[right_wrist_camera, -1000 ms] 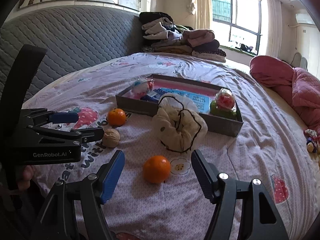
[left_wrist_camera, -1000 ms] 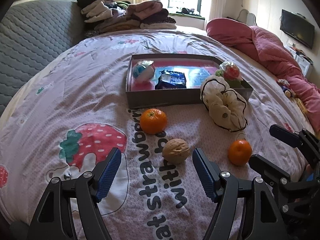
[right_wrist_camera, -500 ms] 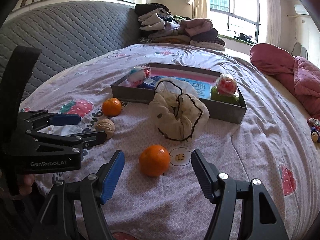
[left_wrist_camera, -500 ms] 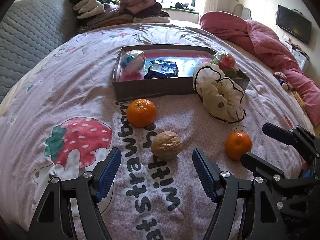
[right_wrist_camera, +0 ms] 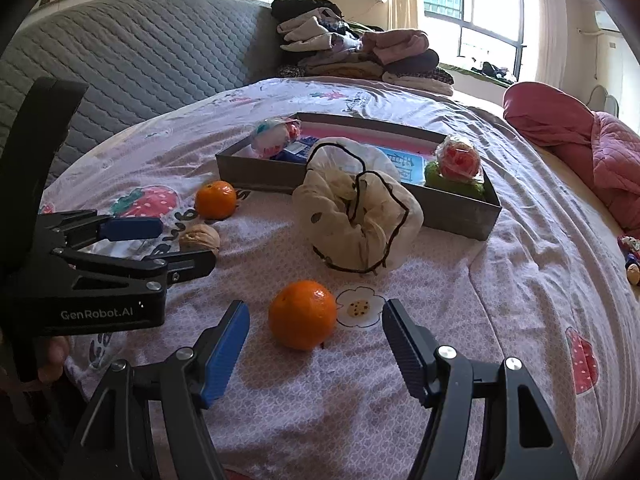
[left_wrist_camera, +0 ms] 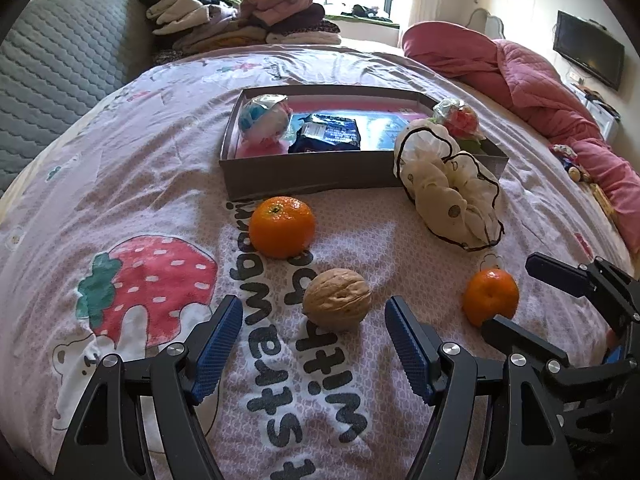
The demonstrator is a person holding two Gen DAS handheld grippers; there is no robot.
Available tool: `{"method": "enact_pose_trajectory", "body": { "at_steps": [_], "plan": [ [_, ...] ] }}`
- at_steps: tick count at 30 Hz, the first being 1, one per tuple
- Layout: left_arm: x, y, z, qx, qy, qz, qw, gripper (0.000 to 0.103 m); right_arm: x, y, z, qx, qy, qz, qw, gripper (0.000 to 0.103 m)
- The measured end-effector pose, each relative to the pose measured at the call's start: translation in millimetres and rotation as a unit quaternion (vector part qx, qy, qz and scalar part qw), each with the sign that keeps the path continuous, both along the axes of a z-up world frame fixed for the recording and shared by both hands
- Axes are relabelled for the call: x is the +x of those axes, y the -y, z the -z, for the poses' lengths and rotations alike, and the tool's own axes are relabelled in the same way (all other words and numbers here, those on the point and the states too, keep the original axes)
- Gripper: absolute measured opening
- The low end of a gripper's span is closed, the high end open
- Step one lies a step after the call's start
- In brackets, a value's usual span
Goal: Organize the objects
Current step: 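Move the left tool to the walnut while the right tool approaches an orange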
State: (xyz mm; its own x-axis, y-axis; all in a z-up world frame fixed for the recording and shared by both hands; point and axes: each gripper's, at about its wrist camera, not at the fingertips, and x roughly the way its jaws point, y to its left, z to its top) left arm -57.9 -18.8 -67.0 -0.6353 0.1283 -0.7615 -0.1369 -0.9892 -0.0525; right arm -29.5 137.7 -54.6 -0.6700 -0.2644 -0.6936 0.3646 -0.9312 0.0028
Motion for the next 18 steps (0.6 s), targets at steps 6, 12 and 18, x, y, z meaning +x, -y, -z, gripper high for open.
{"method": "enact_pose_trajectory", "body": {
  "at_steps": [6,12,18],
  "plan": [
    [-4.6,-5.9,3.8,-0.005,-0.005,0.004,1.0,0.075,-2.7,-0.7,2.8,-0.004,0.004,0.002,1.0,0.068],
    [-7.6,-8.8,9.5,-0.008,-0.001,0.004,1.0,0.075,-4.5,0.1,7.5,0.002,0.007,0.001,1.0,0.062],
    [-9.8,-3.7,10.1,0.008,-0.001,-0.005,1.0,0.075,-4.8,3.2,10.6,0.009,0.008,-0.007,1.0,0.054]
  ]
}}
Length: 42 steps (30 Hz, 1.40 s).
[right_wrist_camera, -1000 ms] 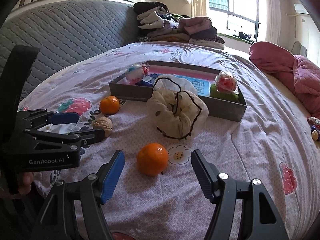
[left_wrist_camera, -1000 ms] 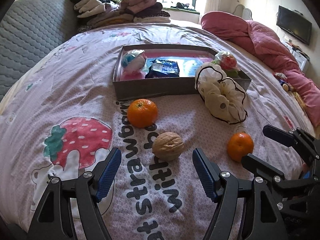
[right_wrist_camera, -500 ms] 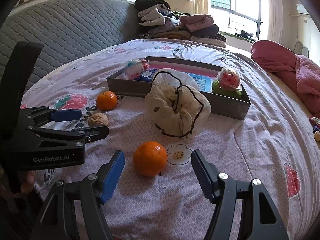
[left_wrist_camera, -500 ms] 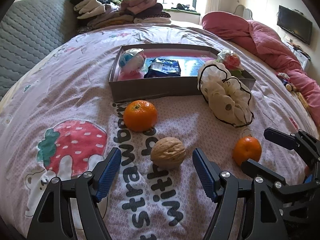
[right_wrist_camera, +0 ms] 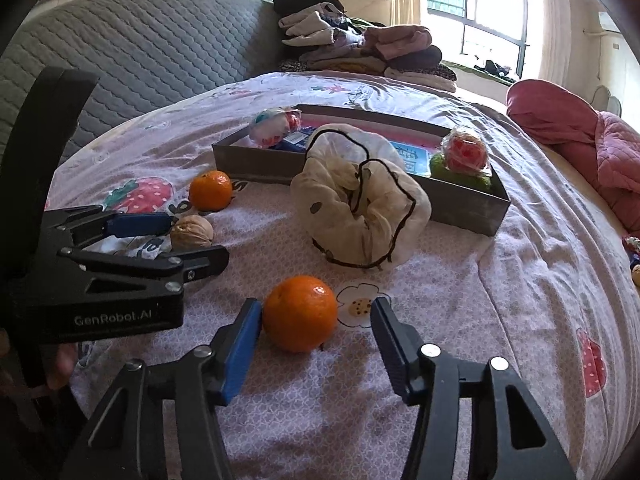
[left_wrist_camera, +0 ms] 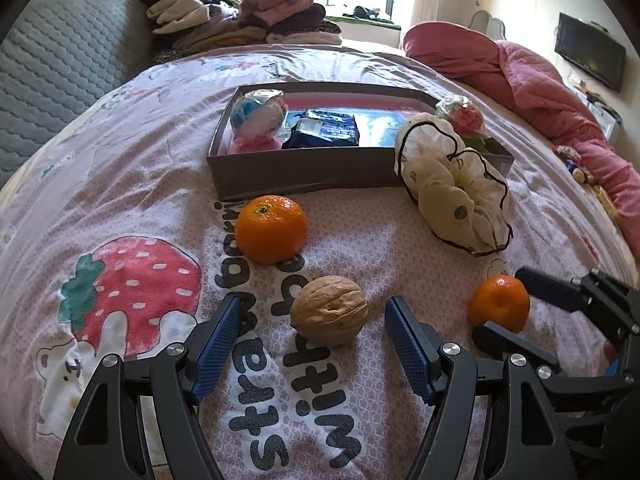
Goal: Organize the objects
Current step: 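Move the left tool to the walnut while the right tool approaches an orange, then close the left tool on the walnut while the right tool grasps the orange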
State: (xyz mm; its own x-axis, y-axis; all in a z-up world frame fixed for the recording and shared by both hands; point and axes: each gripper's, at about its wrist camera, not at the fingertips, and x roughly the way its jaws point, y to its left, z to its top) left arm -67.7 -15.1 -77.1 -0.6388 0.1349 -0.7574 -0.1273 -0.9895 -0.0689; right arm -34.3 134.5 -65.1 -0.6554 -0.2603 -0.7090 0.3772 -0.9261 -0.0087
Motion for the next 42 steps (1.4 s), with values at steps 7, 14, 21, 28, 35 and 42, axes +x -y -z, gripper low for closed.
{"method": "enact_pose_trajectory", "body": {
  "at_steps": [7,14,21,28,35,42],
  "plan": [
    [-1.5,0.4,1.1,0.005,0.001,0.0,1.0,0.075,-1.1,0.4,3.0,-0.003,0.007,-0.005,1.0,0.047],
    [-0.4,-0.1,0.8,0.001,-0.003,0.002,1.0,0.069,-2.2,-0.9,5.1,-0.007,0.011,-0.011,1.0,0.042],
    [0.6,-3.8,1.4,-0.012,-0.008,0.004,0.9999,0.056,-1.6,1.0,6.1,-0.008,0.012,-0.016,1.0,0.039],
    [2.0,-6.6,1.5,-0.023,-0.013,0.006,0.9996,0.043,-1.5,1.3,6.0,-0.012,0.013,-0.016,1.0,0.039],
    [3.9,-5.5,-0.1,-0.02,-0.015,0.007,0.9997,0.036,-1.4,1.2,5.6,-0.013,0.013,-0.018,1.0,0.038],
    [5.0,-3.4,-1.2,-0.013,-0.016,0.006,0.9998,0.036,-2.0,-0.7,3.7,-0.021,0.015,-0.021,0.999,0.038]
  ]
}}
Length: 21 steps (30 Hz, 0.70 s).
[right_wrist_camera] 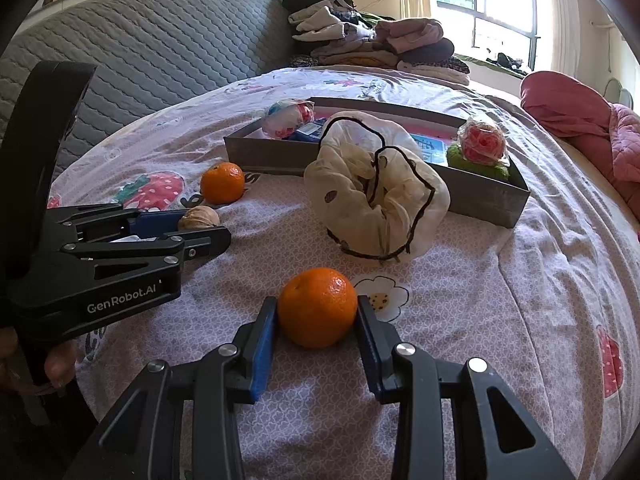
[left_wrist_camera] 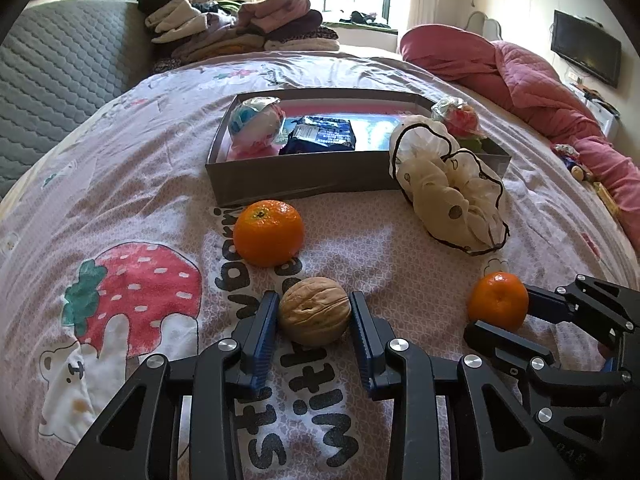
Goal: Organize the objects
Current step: 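Close the left tool on the walnut while the right tool grasps the orange, then carry the walnut with the left tool over the tray while the right tool carries the orange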
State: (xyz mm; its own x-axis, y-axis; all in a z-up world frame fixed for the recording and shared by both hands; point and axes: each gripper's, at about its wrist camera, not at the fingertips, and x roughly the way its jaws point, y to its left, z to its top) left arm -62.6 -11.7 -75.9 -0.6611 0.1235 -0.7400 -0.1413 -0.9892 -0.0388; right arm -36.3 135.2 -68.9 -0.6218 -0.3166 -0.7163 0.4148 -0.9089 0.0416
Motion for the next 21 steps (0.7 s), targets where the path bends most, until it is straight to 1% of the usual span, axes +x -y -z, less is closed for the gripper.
{"method": "enact_pose_trajectory", "body": {
  "at_steps": [6,9,12,16,21],
  "plan": [
    [1.4,0.3,-1.7,-0.002,0.001,-0.003,1.0,0.036,0.1,-1.3,-2.3,-0.005,-0.001,0.0,1.0,0.038],
    [2.8,1.2,-3.5,0.003,0.001,-0.005,1.0,0.036,-0.1,-3.1,-4.8,-0.011,-0.002,0.001,1.0,0.038],
    [5.4,0.8,-7.7,0.006,-0.004,-0.003,1.0,0.036,0.3,-4.8,-7.1,-0.016,-0.005,0.003,1.0,0.038],
    [9.7,-1.1,-12.2,0.0,-0.014,-0.002,0.9999,0.036,1.4,-6.5,-10.3,-0.021,-0.01,0.006,1.0,0.038],
    [14.4,-2.9,-18.3,-0.002,-0.024,0.001,0.9997,0.036,4.0,-8.3,-17.0,-0.023,-0.026,0.009,0.999,0.038]
  ]
}}
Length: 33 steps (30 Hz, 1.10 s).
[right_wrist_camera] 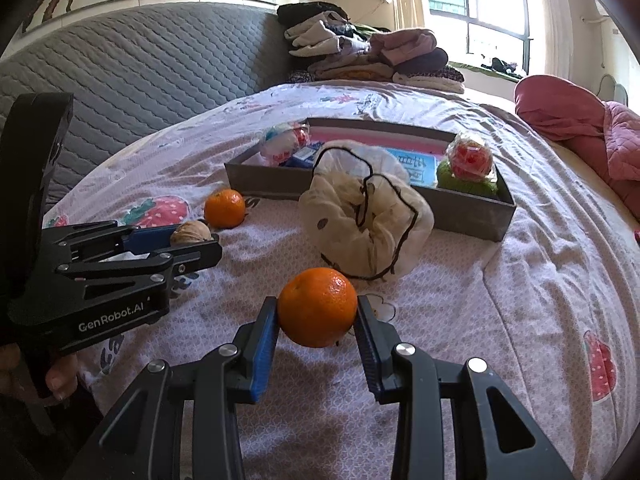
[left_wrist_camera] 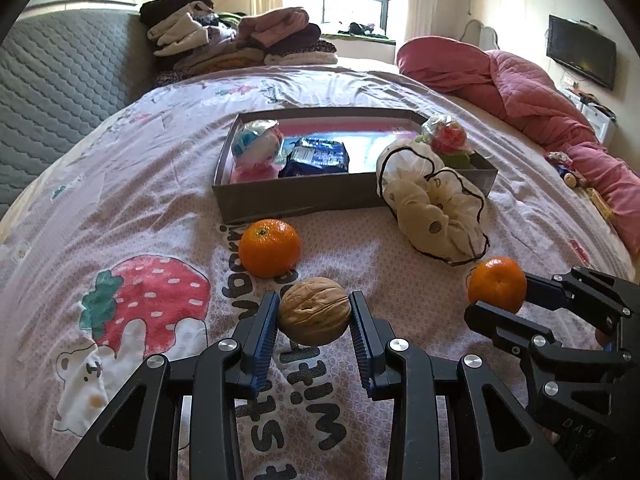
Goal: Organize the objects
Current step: 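Carry the walnut with the left tool over the tray while the right tool carries the orange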
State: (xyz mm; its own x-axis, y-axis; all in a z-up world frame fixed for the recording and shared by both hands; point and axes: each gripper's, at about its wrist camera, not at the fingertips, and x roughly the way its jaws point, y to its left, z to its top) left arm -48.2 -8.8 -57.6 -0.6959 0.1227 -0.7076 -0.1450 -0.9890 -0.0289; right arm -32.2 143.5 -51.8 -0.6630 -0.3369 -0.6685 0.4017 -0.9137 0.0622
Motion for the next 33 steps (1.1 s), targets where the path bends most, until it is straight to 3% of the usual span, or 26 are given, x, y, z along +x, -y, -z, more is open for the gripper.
{"method": "enact_pose_trajectory", "body": {
  "at_steps": [16,33],
  "plan": [
    [8.4,-3.8,-31.6,0.002,-0.032,-0.001,0.9995,0.036,5.2,-1.1,-20.6,-0.004,-0.041,0.002,0.999,0.038],
    [5.9,-1.0,-73.4,0.015,-0.063,-0.022,0.9977,0.036,6.0,-2.2,-61.8,-0.005,-0.102,0.018,0.995,0.038]
  ]
}}
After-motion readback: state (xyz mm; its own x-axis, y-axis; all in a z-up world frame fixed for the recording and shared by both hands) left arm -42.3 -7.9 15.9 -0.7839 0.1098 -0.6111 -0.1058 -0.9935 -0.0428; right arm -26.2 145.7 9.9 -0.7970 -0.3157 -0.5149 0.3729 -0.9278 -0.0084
